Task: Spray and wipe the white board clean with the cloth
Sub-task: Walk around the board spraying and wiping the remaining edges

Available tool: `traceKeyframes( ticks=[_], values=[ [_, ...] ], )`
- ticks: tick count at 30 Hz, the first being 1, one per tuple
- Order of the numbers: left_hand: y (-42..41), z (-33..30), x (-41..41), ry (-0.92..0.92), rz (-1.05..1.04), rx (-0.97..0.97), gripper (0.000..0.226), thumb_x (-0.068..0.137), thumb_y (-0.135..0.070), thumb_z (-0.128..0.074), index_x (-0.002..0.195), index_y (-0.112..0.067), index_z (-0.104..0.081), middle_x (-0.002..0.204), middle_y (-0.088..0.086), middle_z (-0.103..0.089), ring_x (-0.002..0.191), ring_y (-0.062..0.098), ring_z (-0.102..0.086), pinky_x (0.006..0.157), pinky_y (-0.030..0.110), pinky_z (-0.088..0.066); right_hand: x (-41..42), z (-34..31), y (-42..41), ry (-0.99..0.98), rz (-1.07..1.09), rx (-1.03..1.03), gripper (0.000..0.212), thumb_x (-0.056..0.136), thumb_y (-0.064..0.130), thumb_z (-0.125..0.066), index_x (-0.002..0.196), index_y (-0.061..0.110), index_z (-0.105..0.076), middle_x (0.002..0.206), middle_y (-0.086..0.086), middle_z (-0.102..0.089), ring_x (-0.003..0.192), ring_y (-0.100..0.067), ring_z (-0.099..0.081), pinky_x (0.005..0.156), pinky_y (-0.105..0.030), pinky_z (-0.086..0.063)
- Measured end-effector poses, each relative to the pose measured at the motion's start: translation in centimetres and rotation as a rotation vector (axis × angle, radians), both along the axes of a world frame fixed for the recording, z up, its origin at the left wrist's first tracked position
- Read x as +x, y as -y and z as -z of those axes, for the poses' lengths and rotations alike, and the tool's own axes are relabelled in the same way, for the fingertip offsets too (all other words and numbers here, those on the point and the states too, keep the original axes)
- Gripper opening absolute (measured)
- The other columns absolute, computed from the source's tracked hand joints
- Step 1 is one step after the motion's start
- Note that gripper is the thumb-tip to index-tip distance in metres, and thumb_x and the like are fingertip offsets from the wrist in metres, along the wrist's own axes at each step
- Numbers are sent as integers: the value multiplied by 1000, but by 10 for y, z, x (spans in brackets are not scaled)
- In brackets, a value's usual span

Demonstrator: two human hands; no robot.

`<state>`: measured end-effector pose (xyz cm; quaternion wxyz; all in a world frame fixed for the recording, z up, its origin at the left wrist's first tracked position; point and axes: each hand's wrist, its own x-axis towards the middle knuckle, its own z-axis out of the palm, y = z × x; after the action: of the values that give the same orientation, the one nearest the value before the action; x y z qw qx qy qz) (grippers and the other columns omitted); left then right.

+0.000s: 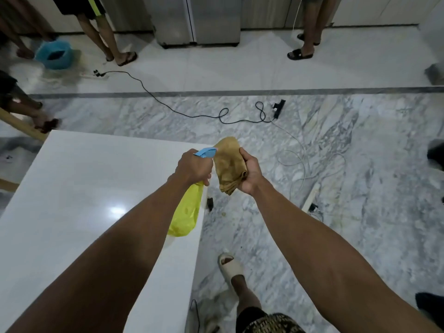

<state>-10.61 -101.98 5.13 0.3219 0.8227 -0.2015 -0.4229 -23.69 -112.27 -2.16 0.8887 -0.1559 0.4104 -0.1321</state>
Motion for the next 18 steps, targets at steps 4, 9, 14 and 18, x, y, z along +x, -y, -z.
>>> traceKeyframes(
  ticks=[4,9,14,18],
  values=[
    [27,6,22,-45,-41,-20,47,74,-9,-60,118,-2,-74,69,13,-71,63,36,-72,68,47,-65,15,12,20,-34,59,19,53,98,51,-45,116,7,-68,98,-12,-73,90,-24,-66,91,-37,-49],
    [42,18,46,-34,-39,0,33,93,0,-58,124,4,-68,80,19,-67,53,26,-66,45,31,-55,33,48,35,-137,193,-2,54,101,53,-38,111,10,-68,91,-8,-67,78,-20,-61,74,-33,-48],
    [44,37,71,-36,-31,18,38,93,1,-58,130,2,-65,85,19,-67,67,31,-68,47,33,-57,57,78,39,-336,149,-89,52,101,52,-40,117,10,-66,91,-8,-64,78,-19,-58,68,-31,-48],
    [44,47,89,-46,-25,-13,42,93,-3,-57,131,-15,-70,85,19,-67,70,32,-69,52,35,-59,92,78,34,-532,129,-462,48,104,39,-33,142,13,-50,119,-10,-59,107,-25,-55,88,-32,-42]
  ],
)
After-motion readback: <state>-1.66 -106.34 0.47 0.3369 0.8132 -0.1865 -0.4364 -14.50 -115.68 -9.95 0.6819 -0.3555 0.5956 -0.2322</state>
